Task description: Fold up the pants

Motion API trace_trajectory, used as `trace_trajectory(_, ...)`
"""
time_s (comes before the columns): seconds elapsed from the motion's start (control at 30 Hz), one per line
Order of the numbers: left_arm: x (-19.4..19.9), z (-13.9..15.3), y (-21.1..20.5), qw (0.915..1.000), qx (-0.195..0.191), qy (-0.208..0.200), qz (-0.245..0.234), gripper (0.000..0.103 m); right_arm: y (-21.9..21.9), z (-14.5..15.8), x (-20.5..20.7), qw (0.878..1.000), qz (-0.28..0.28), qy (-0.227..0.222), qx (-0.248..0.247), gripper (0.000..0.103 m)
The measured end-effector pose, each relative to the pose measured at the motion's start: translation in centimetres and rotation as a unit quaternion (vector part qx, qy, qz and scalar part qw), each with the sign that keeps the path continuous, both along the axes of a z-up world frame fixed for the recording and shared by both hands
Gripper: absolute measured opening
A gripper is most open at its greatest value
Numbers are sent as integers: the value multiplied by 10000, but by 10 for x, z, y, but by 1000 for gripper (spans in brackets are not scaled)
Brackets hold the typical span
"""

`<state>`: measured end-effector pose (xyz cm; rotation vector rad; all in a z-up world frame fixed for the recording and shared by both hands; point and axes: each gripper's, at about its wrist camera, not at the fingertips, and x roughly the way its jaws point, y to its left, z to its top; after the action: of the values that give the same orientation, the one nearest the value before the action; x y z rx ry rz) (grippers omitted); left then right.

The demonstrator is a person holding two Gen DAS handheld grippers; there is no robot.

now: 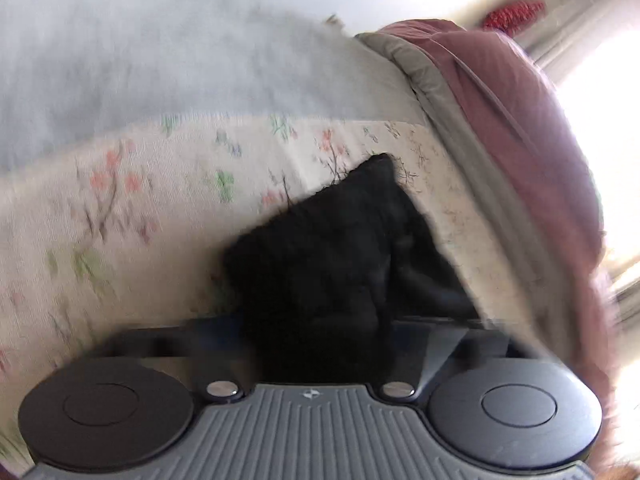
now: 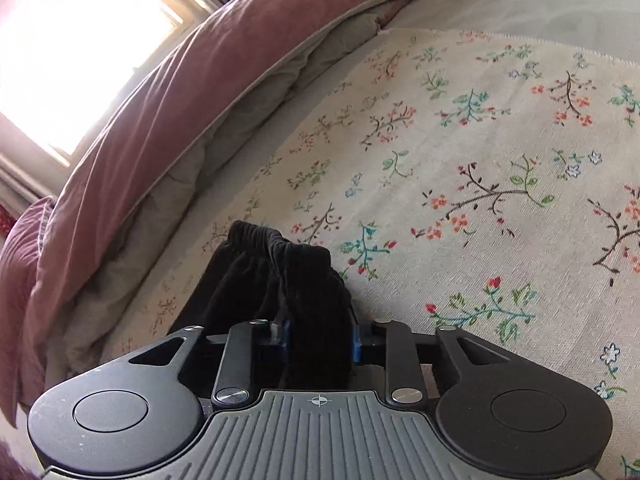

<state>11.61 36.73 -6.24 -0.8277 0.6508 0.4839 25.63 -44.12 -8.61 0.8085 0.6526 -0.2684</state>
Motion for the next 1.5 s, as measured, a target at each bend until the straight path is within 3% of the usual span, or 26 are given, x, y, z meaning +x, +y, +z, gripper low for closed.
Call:
trace_trajectory(0.13, 2, 23, 8, 9977, 441, -501, -101, 58, 12, 18, -1, 9966, 142, -35, -816, 15)
trace_trajectory(0.3, -1, 71, 17, 9928, 580, -995, -337, 55, 17, 62, -29, 9881, 193, -246, -1505, 13)
trace_trajectory(0.4, -12, 92, 29, 9910, 491, -1173, -430, 55, 24, 101, -69, 9777, 361, -491, -2008, 13)
trace_trajectory(0.5, -32, 108, 31, 9899, 243, -1275, -577, 55, 19, 139, -121, 9719, 417, -754, -2190, 13)
trace_trajectory(0.6, -52, 106, 21, 9862, 564, -1288, -879, 55, 8, 165, -179, 9726, 256, -1013, -2076, 13)
trace_trajectory(0.7, -52, 63, 27, 9922, 476, -518, -1027, 55, 3, 147, -230, 9710, 98, -1154, -2089, 14)
trace_trajectory(0.77, -50, 28, 34, 9936, 258, 152, -1086, 57, -3, 106, -243, 9803, 174, -626, -1867, 15)
trace_trajectory(0.87, -55, 9, 40, 9922, 162, 193, -1222, 66, -25, 38, -255, 9931, 278, 539, -1007, 18)
trace_trajectory(0.9, -56, 11, 42, 9916, 122, 184, -1271, 68, -29, 26, -259, 9937, 250, 639, -882, 18)
trace_trajectory(0.97, -58, 21, 43, 9907, 343, 290, -1287, 87, -27, 28, -255, 9908, 433, 606, -1130, 27)
trace_trajectory(1.0, -58, 26, 41, 9888, 536, 386, -1342, 89, -21, 35, -248, 9859, 605, 692, -1397, 32)
trace_trajectory(1.03, -62, 30, 40, 9867, 690, 428, -1409, 91, -14, 43, -240, 9775, 786, 839, -1769, 47)
trace_trajectory(1.07, -63, 33, 42, 9852, 790, 414, -1461, 92, -7, 51, -230, 9642, 935, 1028, -2258, 60)
trace_trajectory(1.17, -67, 48, 46, 9835, 1055, 270, -1446, 95, 4, 75, -220, 9115, 1100, 1152, -3792, 79)
trace_trajectory(1.2, -67, 53, 46, 9835, 1192, 258, -1339, 96, 2, 83, -219, 9007, 1097, 1051, -4070, 79)
trace_trajectory(1.23, -68, 58, 45, 9827, 1417, 309, -1154, 96, -4, 90, -217, 8990, 1085, 917, -4143, 79)
trace_trajectory(1.3, -66, 68, 47, 9811, 1702, 338, -851, 98, -17, 99, -207, 9152, 1252, 611, -3783, 79)
trace_trajectory(1.37, -56, 73, 49, 9850, 1570, 140, -700, 98, -22, 93, -186, 9292, 1642, 565, -3263, 79)
trace_trajectory(1.43, -30, 73, 43, 9848, 1392, 59, -1042, 99, -17, 74, -158, 9278, 2150, 729, -2960, 76)
trace_trajectory(1.5, 1, 68, 26, 9745, 1712, 253, -1432, 103, -4, 55, -139, 9166, 2535, 946, -2942, 60)
